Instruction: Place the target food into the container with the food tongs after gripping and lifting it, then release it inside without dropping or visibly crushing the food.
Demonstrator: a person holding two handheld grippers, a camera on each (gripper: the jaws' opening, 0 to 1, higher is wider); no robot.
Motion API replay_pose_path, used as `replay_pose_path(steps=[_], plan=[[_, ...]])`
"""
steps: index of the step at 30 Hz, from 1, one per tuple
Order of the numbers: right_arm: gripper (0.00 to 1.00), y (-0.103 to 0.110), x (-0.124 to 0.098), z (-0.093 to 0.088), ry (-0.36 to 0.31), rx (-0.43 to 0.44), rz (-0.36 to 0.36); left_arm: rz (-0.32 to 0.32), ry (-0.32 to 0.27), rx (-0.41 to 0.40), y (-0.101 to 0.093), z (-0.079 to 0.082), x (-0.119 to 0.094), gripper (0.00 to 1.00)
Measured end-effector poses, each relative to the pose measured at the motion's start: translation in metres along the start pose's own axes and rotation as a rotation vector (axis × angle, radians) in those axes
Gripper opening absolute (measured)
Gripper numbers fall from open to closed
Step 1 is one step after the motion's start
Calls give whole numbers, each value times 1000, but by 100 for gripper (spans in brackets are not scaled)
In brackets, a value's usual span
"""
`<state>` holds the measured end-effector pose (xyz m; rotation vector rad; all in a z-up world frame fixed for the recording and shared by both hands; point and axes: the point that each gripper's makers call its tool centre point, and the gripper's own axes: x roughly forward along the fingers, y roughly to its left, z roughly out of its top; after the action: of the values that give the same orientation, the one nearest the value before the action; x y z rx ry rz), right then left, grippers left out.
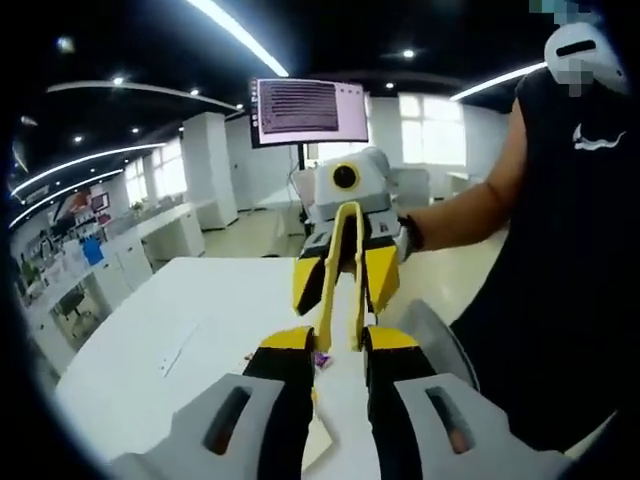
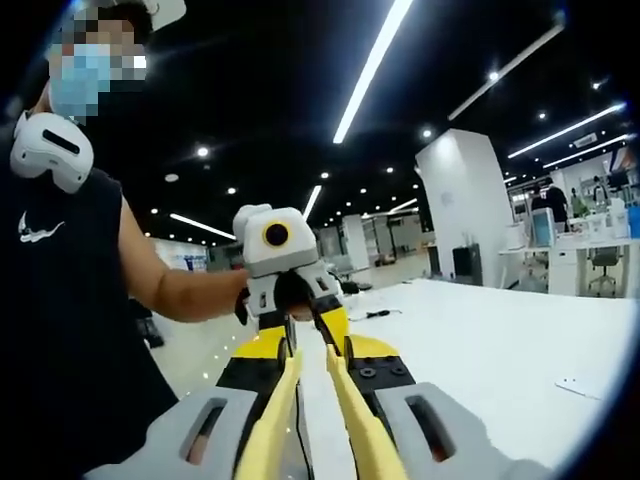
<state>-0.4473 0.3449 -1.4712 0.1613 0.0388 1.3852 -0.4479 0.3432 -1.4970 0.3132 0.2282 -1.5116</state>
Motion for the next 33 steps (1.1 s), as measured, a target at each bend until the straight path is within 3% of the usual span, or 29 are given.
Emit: replay_pose_path(steps=[4,9,14,16,23,27,33], plan=[[20,1,-4,4,-9,-5,2,4,15,-20,-1,-6,0,15],[21,4,-1,6,-16,-22,15,-18,-48,-68,-4,6,3,17],[20,8,0,5,-15,-37,38,-31,-40,-62,-5,6,3,6],[19,9,0,4,-18,-82,34,-10,-8,-23,-4,4,3,0],[24,5,-3,3,-1,-49,29,-1,-82,-36,1,19,-2,0],[24,6,-3,8,-22,-35,37,-1,-73,-44,-1,16,1,0],[32,2,-4,10,-50,7,25,5,-135,-82,-1,19,-1,0]])
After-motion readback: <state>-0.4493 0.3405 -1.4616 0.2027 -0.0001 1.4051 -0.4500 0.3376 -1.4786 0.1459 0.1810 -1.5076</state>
